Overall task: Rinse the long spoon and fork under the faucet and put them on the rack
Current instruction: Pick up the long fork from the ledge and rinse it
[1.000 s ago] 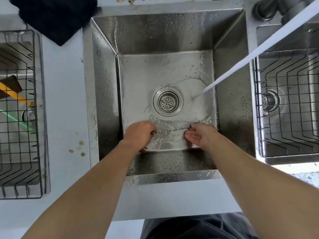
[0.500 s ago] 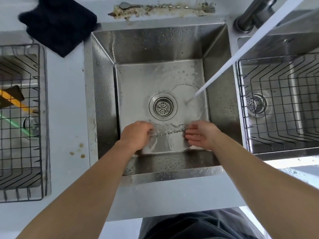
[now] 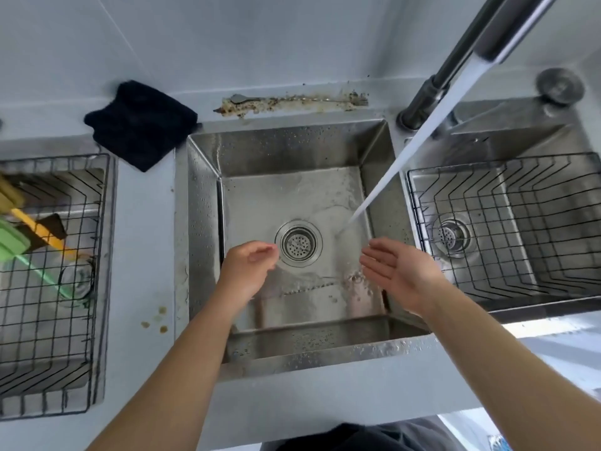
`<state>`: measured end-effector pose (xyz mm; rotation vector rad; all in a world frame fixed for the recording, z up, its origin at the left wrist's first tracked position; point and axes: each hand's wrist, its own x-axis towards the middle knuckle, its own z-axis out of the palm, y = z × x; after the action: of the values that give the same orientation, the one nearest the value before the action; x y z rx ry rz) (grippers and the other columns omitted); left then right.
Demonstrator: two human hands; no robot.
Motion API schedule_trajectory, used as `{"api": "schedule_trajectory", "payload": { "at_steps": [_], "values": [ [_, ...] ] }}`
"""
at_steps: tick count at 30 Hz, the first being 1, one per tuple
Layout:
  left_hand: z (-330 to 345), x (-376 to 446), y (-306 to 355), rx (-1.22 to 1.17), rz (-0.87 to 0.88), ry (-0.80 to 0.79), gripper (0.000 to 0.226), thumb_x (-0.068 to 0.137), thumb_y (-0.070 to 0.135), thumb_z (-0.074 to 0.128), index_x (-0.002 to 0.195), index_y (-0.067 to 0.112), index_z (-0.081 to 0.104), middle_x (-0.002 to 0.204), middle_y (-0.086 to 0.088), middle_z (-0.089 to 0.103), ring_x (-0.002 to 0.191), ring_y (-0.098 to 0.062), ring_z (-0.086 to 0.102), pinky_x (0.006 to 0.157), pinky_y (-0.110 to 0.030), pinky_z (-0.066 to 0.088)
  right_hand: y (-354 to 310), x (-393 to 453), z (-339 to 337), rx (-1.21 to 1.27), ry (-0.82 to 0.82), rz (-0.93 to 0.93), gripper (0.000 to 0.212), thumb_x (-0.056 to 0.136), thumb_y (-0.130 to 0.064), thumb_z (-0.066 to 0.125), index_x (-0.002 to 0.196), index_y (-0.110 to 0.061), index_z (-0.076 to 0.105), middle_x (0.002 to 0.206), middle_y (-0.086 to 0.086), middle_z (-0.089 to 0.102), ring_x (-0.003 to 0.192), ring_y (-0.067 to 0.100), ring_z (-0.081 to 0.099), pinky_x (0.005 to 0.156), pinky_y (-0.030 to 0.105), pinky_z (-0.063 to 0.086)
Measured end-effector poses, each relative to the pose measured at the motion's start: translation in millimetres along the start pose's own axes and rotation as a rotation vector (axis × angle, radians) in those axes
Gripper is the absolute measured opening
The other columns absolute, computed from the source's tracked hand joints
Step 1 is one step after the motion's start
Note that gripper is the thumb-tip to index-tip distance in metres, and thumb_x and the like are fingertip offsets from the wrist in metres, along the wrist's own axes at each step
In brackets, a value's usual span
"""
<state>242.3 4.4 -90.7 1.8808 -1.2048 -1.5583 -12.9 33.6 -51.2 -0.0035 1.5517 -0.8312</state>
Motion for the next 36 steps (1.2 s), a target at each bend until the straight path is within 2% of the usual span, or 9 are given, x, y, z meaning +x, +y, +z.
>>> {"api": "schedule_trajectory", "payload": {
  "at_steps": [4, 7, 12, 16, 20, 25, 30, 33, 36],
  "values": [
    [-0.5, 1.4, 24.8, -0.323, -0.116, 0.032, 0.010, 0.091, 0.017, 0.066, 0.099, 0.013, 0.070, 0.086, -0.003, 0.072, 0.077, -0.017, 0.066, 0.074, -0.028, 0.054, -23.2, -4.3, 1.6, 0.034, 0.019, -0.118, 0.026, 0.096, -0.014, 0.055, 0.120, -0.002, 0.057, 0.118, 0.016, 0.065, 0.105, 0.029, 0.065, 0.088, 0.039, 0.053],
    [-2.1, 10.3, 36.4, -0.417, -0.161, 0.018, 0.012, 0.090, 0.020, 0.068, 0.099, 0.013, 0.069, 0.085, -0.003, 0.073, 0.077, -0.018, 0.067, 0.071, -0.028, 0.054, -45.5, -3.1, 5.9, 0.095, 0.035, -0.188, 0.021, 0.096, -0.013, 0.055, 0.114, -0.003, 0.059, 0.115, 0.016, 0.065, 0.101, 0.028, 0.066, 0.083, 0.036, 0.052],
    [-10.0, 28.2, 62.7, -0.544, -0.193, -0.013, 0.009, 0.090, 0.020, 0.067, 0.098, 0.014, 0.068, 0.082, -0.001, 0.071, 0.075, -0.016, 0.067, 0.074, -0.029, 0.053, -87.1, 0.3, 22.8, 0.172, 0.006, -0.293, 0.012, 0.096, -0.013, 0.054, 0.102, -0.006, 0.062, 0.105, 0.016, 0.068, 0.096, 0.027, 0.067, 0.090, 0.039, 0.053],
    [-17.4, 50.6, 88.9, -0.555, -0.160, -0.036, 0.011, 0.090, 0.019, 0.068, 0.098, 0.013, 0.068, 0.083, -0.001, 0.070, 0.077, -0.016, 0.068, 0.073, -0.030, 0.053, -118.3, 10.7, 40.8, 0.160, -0.026, -0.326, 0.017, 0.098, -0.009, 0.049, 0.106, -0.001, 0.062, 0.099, 0.016, 0.068, 0.092, 0.028, 0.068, 0.081, 0.037, 0.055],
    [-24.9, 74.4, 122.8, -0.494, -0.100, -0.046, 0.006, 0.092, 0.018, 0.065, 0.097, 0.015, 0.067, 0.090, -0.003, 0.070, 0.083, -0.017, 0.066, 0.080, -0.033, 0.054, -146.6, 30.1, 65.2, 0.095, -0.079, -0.344, 0.009, 0.094, -0.012, 0.058, 0.097, -0.005, 0.063, 0.092, 0.014, 0.069, 0.082, 0.025, 0.070, 0.071, 0.032, 0.057],
    [-31.2, 114.5, 162.2, -0.284, -0.014, -0.022, 0.017, 0.094, 0.020, 0.062, 0.107, 0.010, 0.065, 0.094, -0.006, 0.069, 0.084, -0.018, 0.065, 0.081, -0.032, 0.054, -175.1, 57.5, 91.5, -0.055, -0.082, -0.415, 0.008, 0.096, -0.012, 0.056, 0.097, -0.005, 0.061, 0.094, 0.015, 0.066, 0.089, 0.028, 0.067, 0.075, 0.031, 0.058],
    [-33.0, 149.7, 180.4, 0.155, 0.290, 0.005, 0.012, 0.089, 0.022, 0.063, 0.080, 0.025, 0.071, 0.084, 0.005, 0.071, 0.079, -0.013, 0.065, 0.076, -0.028, 0.051, -188.9, 75.1, 111.1, -0.275, -0.056, -0.510, 0.005, 0.092, -0.009, 0.062, 0.088, -0.008, 0.065, 0.083, 0.014, 0.067, 0.069, 0.020, 0.067, 0.067, 0.027, 0.059],
    [-31.3, 170.5, 187.1, 0.542, 0.512, 0.059, 0.018, 0.092, 0.020, 0.058, 0.097, 0.018, 0.075, 0.098, 0.005, 0.072, 0.092, -0.014, 0.064, 0.087, -0.028, 0.049, -196.0, 86.7, 117.8, -0.722, 0.102, -0.720, 0.012, 0.090, -0.013, 0.064, 0.081, -0.016, 0.071, 0.084, 0.007, 0.072, 0.071, 0.018, 0.066, 0.069, 0.029, 0.058],
    [-30.9, 188.4, 191.9, 0.761, 0.647, 0.110, 0.022, 0.094, 0.019, 0.055, 0.108, 0.017, 0.071, 0.112, -0.004, 0.070, 0.101, -0.024, 0.063, 0.088, -0.037, 0.051, -204.6, 97.9, 124.8, -1.336, 0.247, -0.957, 0.020, 0.094, -0.022, 0.056, 0.103, -0.019, 0.073, 0.106, 0.002, 0.070, 0.094, 0.020, 0.063, 0.082, 0.027, 0.048]
  ]
}}
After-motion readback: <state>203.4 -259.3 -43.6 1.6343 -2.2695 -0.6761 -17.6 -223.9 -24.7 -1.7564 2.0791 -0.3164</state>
